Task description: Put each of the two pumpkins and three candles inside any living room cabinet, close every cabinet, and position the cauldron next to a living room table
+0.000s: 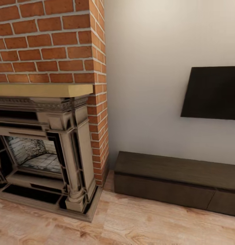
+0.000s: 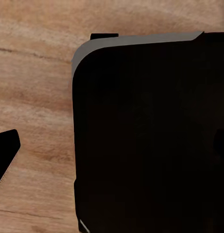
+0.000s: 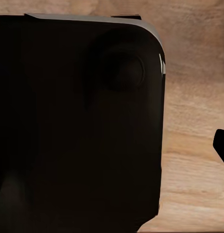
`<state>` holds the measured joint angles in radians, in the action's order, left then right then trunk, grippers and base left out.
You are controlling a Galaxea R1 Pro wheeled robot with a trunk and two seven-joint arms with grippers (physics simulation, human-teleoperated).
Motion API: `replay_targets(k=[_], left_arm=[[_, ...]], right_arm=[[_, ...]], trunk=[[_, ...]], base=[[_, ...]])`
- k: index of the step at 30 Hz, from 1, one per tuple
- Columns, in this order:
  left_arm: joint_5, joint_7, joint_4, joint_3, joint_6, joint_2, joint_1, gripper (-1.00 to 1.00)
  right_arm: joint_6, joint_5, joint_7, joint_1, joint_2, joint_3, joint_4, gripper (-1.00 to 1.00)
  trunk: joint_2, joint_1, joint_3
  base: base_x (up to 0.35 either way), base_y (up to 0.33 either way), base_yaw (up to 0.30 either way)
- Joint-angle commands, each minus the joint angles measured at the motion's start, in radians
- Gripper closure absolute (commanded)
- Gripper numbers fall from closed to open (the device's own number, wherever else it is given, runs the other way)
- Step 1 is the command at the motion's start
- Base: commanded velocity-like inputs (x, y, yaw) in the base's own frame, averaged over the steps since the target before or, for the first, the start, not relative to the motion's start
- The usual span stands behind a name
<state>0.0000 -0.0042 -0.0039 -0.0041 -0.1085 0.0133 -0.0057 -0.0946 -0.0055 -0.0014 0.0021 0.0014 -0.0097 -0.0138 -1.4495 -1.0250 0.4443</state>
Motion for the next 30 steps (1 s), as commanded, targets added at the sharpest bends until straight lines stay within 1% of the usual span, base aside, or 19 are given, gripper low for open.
replay_targets(k=[1,30], left_arm=[[0.000,0.000,0.001,0.000,-0.003,0.000,0.000,-1.00],[0.000,0.000,0.001,0.000,-0.003,-0.001,0.000,-1.00]], right_arm=[[-0.005,-0.001,0.000,-0.001,0.000,-0.001,-0.001,-1.00],[-0.005,-0.001,0.000,-0.001,0.001,-0.001,-0.003,-1.00]], trunk=[[0.000,0.000,0.002],[0.000,0.000,0.022]], base=[[0.000,0.000,-0.268],[0.000,0.000,-0.266]])
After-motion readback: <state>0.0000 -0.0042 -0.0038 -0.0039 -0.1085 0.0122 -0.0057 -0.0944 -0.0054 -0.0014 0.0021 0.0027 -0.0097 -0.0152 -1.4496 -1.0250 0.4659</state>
